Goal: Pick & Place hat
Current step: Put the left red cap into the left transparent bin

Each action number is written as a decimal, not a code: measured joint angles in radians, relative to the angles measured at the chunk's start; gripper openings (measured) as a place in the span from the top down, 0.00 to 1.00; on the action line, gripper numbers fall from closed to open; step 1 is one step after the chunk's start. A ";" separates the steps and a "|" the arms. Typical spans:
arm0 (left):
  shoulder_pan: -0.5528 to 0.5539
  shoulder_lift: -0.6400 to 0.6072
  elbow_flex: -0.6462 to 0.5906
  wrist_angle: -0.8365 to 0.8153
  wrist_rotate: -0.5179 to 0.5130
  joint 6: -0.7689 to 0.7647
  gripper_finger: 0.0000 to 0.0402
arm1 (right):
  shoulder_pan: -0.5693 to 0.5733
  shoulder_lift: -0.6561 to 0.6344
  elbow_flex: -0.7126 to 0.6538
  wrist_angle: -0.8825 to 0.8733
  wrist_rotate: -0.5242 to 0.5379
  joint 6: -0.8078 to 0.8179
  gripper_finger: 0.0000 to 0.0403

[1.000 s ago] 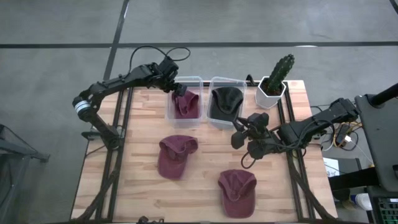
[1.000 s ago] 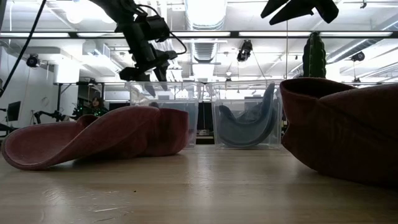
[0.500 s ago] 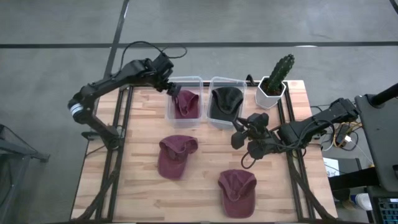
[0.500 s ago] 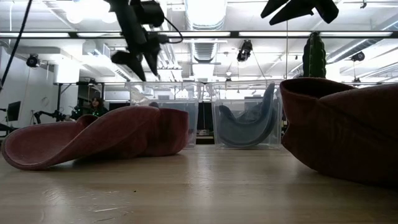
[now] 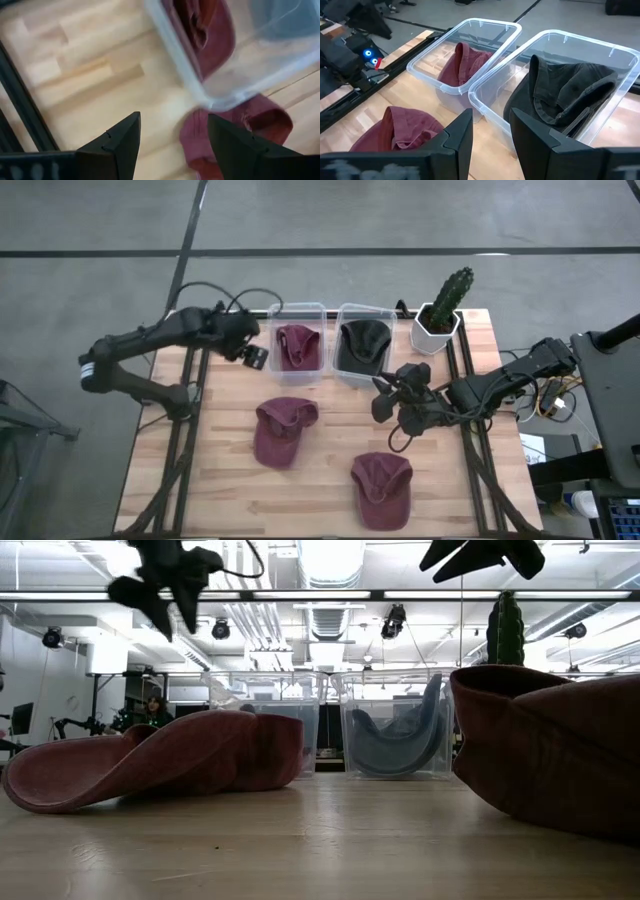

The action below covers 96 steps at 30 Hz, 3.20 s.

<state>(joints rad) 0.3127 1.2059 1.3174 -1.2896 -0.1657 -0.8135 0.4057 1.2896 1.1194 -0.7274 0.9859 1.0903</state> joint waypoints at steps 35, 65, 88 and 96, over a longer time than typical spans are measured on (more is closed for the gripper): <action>-0.592 -0.121 -0.454 0.235 -0.017 -0.866 0.45 | 0.002 -0.636 -0.566 0.337 -0.140 -0.417 0.70; -0.624 0.086 -0.454 0.365 -0.105 -0.935 0.45 | 0.002 -0.910 -0.901 0.641 -0.288 -0.448 0.70; -0.563 0.233 -0.456 0.403 -0.323 -0.862 0.45 | 0.002 -0.909 -0.903 0.638 -0.315 -0.384 0.70; -0.552 0.260 -0.483 0.478 -0.242 -0.856 0.45 | 0.002 -0.908 -0.903 0.638 -0.317 -0.383 0.70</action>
<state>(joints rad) -0.2390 1.4664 0.8347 -0.8118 -0.4073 -1.6699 0.4078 0.3813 0.2165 -0.0895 0.6689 0.7078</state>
